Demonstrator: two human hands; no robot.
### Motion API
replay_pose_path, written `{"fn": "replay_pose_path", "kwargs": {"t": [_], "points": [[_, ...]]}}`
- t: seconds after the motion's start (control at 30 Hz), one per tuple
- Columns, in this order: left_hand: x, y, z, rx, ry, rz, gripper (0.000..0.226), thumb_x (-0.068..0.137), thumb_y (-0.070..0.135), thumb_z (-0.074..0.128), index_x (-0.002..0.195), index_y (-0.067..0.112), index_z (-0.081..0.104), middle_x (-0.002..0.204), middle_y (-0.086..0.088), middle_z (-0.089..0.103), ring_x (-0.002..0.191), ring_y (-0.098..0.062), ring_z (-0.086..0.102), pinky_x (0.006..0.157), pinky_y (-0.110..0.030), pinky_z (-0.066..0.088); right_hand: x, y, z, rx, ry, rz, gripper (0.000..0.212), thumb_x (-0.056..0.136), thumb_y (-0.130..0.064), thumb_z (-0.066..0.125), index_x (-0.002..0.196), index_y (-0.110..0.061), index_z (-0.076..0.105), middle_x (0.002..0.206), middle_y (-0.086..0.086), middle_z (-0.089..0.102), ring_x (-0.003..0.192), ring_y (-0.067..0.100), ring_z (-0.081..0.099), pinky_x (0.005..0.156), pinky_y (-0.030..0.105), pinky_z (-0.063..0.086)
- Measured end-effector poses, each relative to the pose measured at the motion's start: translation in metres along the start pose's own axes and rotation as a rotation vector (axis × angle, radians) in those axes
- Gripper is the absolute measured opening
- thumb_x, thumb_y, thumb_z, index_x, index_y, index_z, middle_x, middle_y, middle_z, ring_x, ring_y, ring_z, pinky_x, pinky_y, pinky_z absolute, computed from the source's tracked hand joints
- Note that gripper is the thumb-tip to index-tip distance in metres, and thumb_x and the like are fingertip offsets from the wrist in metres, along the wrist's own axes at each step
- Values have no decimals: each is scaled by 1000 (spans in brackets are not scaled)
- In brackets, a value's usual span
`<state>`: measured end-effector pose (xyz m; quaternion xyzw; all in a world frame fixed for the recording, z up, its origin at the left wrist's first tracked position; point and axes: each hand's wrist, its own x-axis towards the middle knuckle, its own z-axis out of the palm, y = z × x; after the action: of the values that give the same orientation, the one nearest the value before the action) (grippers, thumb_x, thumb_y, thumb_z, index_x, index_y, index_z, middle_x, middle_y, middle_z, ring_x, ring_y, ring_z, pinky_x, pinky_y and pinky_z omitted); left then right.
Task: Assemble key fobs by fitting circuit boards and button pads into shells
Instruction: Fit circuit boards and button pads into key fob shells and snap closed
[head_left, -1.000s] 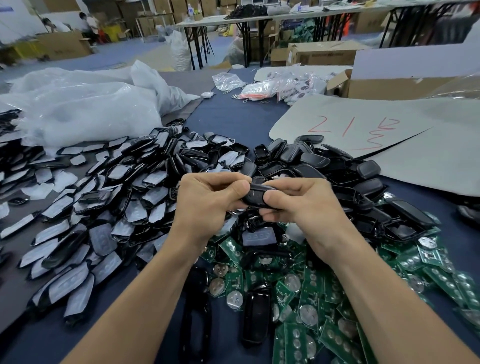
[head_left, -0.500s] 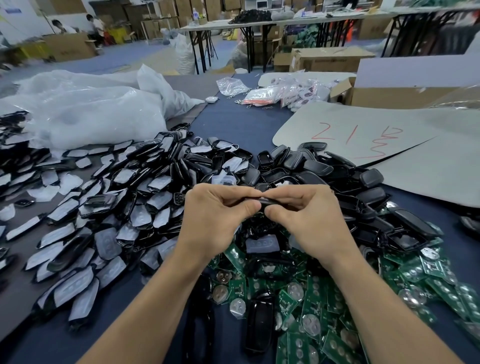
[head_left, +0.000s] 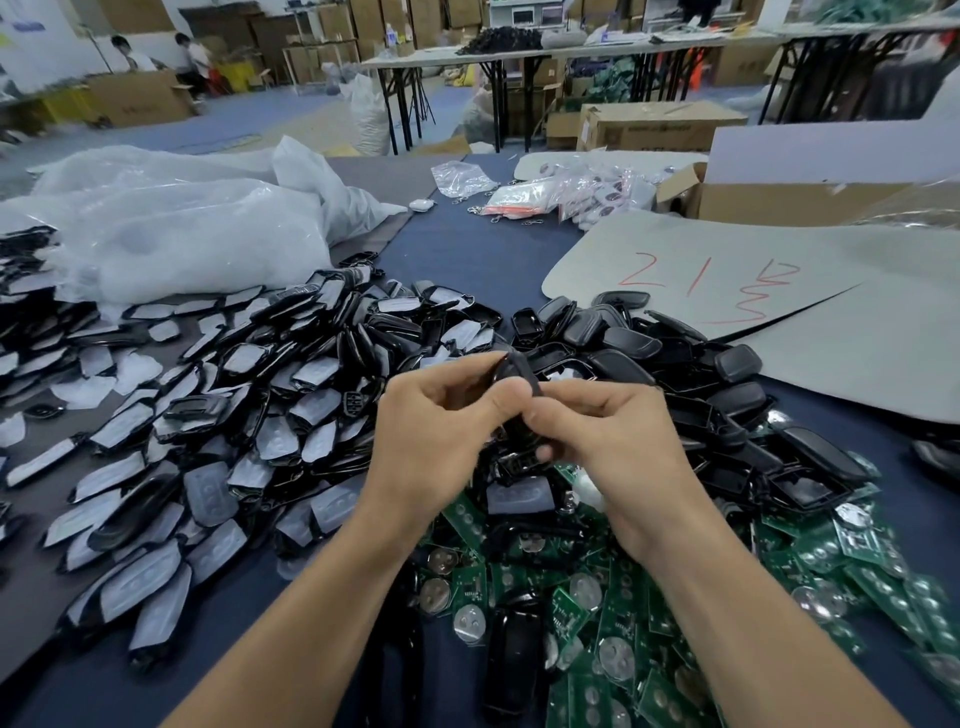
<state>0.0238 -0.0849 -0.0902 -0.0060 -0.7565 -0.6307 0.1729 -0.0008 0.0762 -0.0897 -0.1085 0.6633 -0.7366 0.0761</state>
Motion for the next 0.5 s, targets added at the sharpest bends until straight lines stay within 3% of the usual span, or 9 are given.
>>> {"fn": "replay_pose_path", "kwargs": {"t": [0.1,0.2,0.3,0.5], "points": [[-1,4,4,-124,-33,-71,20,93,34,72,93,19,84,91,-10,80,87,-18,74,82,-38,60,-3,2,8,250,-35,131,12,88,-4,76,91,-12,85,87,8,79,74,12,71,62,20,56],[-5,6,9,-242,-7,-139,32,91,45,67,94,18,85,97,-11,81,92,-24,77,85,-38,62,-4,2,13,286,-66,145,11,88,0,74,89,-6,83,84,9,78,70,11,73,61,20,57],[-6,9,13,-303,31,-205,43,86,49,63,94,11,84,94,-14,81,90,-31,78,77,-35,65,-4,2,16,273,-61,148,11,88,0,75,89,-7,84,88,11,80,72,14,76,63,21,59],[-5,8,12,-226,78,-197,43,106,31,55,84,6,82,82,-17,79,79,-32,78,68,-33,64,-6,6,24,320,-61,178,7,81,-8,79,80,-12,84,87,14,80,78,21,78,66,24,61]]}}
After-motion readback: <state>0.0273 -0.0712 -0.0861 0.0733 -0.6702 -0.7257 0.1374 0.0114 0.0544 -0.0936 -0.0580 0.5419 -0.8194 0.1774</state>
